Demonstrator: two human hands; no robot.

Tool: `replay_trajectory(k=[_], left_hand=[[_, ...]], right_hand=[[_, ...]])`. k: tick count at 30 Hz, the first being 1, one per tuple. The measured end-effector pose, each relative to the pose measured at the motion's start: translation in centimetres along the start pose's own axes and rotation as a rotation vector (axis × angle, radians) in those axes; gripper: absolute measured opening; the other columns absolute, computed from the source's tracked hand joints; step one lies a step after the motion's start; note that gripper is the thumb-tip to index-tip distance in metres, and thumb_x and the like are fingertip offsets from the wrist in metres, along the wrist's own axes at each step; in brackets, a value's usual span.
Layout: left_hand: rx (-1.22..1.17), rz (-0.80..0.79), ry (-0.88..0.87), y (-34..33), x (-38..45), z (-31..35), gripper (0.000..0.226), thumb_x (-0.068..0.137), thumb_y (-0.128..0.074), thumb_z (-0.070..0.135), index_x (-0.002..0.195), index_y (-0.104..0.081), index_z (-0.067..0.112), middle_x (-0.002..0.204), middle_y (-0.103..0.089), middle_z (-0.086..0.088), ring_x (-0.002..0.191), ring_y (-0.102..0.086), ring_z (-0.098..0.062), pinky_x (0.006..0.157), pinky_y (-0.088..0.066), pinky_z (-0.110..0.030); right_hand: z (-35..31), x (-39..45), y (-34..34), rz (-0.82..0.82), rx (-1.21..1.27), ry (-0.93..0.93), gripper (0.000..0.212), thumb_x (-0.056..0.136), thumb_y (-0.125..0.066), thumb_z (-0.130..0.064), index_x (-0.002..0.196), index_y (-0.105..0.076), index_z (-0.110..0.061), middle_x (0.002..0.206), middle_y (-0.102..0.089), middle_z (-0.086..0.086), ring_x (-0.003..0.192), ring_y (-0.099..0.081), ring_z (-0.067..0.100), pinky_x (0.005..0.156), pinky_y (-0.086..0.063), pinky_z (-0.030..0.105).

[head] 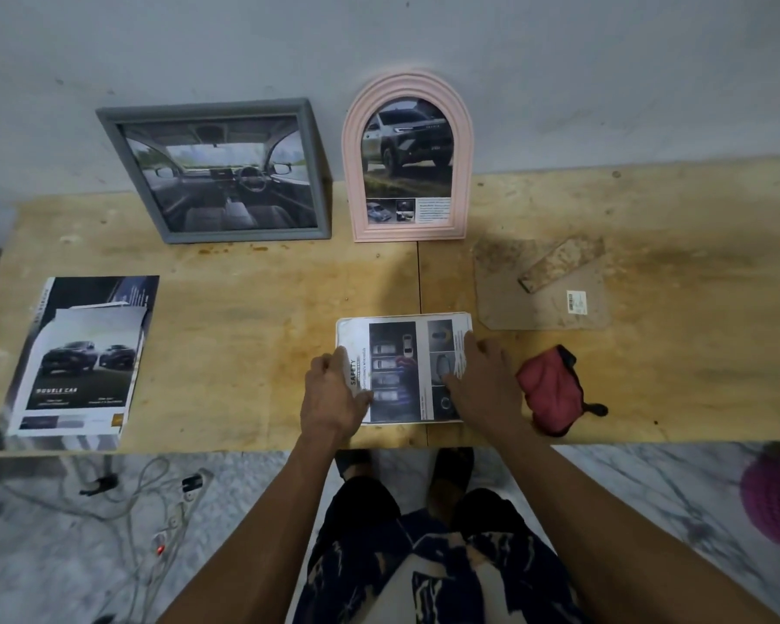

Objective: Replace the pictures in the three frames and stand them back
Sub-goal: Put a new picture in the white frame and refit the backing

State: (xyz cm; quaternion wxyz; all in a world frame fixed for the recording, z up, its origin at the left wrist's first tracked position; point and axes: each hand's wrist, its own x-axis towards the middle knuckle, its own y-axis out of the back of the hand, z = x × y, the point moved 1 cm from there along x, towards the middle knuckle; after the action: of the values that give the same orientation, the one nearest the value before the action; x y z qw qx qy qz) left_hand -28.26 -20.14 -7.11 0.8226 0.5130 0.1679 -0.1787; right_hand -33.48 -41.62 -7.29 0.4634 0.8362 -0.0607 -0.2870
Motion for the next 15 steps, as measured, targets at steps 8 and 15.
replay_trajectory(k=[8, 15], left_hand=[[0.000, -0.032, 0.018, -0.4, 0.3, -0.1, 0.097, 0.073, -0.084, 0.045, 0.152, -0.035, 0.018, 0.144, -0.038, -0.012, 0.132, -0.036, -0.030, 0.103, -0.043, -0.042], [0.043, -0.043, 0.041, -0.9, 0.2, 0.4, 0.101, 0.073, -0.086, 0.041, 0.155, -0.031, 0.019, 0.148, -0.034, -0.013, 0.134, -0.031, -0.031, 0.107, -0.039, -0.041]], right_hand=[[-0.2, -0.4, -0.5, -0.089, -0.196, 0.072, 0.085, 0.085, -0.055, -0.059, 0.152, -0.015, -0.025, 0.142, -0.022, 0.011, 0.123, -0.031, 0.031, 0.093, -0.043, 0.043], [1.2, -0.6, -0.3, -0.128, -0.291, 0.187, 0.088, 0.086, -0.054, -0.062, 0.154, -0.006, -0.032, 0.157, -0.007, 0.008, 0.134, -0.019, 0.035, 0.100, -0.036, 0.050]])
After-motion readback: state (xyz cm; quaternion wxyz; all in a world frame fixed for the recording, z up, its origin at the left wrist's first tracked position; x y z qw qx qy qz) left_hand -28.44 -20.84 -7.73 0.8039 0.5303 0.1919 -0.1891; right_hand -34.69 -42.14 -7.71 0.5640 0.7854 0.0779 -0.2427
